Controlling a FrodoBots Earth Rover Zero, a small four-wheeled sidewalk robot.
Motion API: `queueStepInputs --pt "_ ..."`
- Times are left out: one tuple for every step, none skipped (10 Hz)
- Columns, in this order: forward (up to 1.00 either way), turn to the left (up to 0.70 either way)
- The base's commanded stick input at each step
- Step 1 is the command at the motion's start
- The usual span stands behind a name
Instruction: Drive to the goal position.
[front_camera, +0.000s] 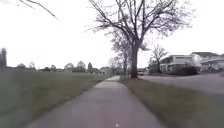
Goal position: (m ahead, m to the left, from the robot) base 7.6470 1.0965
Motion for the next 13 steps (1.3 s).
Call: queueStepInputs --pt "1.0 0.0" --pt "1.0 0.0" --pt "1.0 0.0" --pt "1.0 0.0" --pt "1.0 0.0" --pt "1.0 0.0" --pt "1.0 0.0" --pt "1.0 0.0" --pt "1.0 0.0" --pt "1.0 0.0" --pt "1.0 0.0" --pt "1.0 0.0" --pt "1.0 0.0"
